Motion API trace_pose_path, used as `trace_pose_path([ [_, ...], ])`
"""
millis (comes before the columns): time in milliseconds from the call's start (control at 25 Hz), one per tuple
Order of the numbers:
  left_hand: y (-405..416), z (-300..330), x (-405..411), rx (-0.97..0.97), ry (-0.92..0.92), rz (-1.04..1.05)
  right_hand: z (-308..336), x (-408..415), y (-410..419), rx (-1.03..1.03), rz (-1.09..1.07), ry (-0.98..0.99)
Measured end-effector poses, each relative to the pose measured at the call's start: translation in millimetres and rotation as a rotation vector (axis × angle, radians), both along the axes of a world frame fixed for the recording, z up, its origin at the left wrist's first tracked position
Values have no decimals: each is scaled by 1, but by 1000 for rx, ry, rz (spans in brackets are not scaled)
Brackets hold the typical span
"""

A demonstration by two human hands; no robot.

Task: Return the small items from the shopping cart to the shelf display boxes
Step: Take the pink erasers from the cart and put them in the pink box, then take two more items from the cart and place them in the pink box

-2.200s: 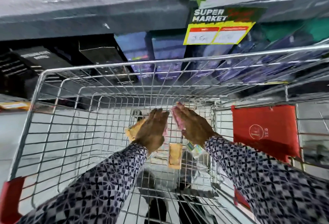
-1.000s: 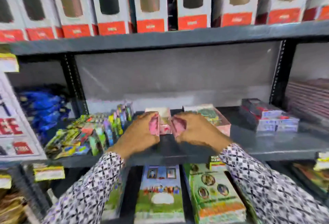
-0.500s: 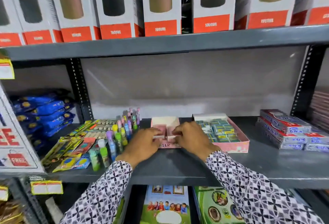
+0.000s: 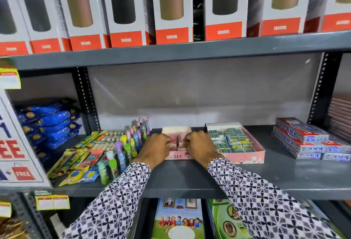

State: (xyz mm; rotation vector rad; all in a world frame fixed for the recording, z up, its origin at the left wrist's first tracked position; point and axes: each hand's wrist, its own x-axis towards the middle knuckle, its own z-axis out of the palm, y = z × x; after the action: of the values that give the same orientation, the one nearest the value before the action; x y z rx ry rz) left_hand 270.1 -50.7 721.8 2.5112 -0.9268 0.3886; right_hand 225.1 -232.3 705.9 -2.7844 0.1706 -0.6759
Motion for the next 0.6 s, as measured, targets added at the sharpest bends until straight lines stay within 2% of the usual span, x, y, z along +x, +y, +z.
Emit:
trace_pose_path([
  [160, 13, -7, -28, -78, -73, 43, -6, -48, 8, -14, 48, -184],
  [280, 35, -38, -101, -274, -177, 83, -40, -133, 24, 17, 32, -305],
  [360, 50, -84, -162, -360, -172, 14, -84, -193, 35, 46, 75, -296],
  [440, 63, -145, -210, -322, -99, -76, -137, -238, 44, 101, 133, -275],
  [520, 71, -208, -240, -228, 54, -101, -193, -265, 50, 176, 173, -155],
  [600, 76, -271, -251, -108, 232, -53, -252, -282, 50, 234, 168, 62],
])
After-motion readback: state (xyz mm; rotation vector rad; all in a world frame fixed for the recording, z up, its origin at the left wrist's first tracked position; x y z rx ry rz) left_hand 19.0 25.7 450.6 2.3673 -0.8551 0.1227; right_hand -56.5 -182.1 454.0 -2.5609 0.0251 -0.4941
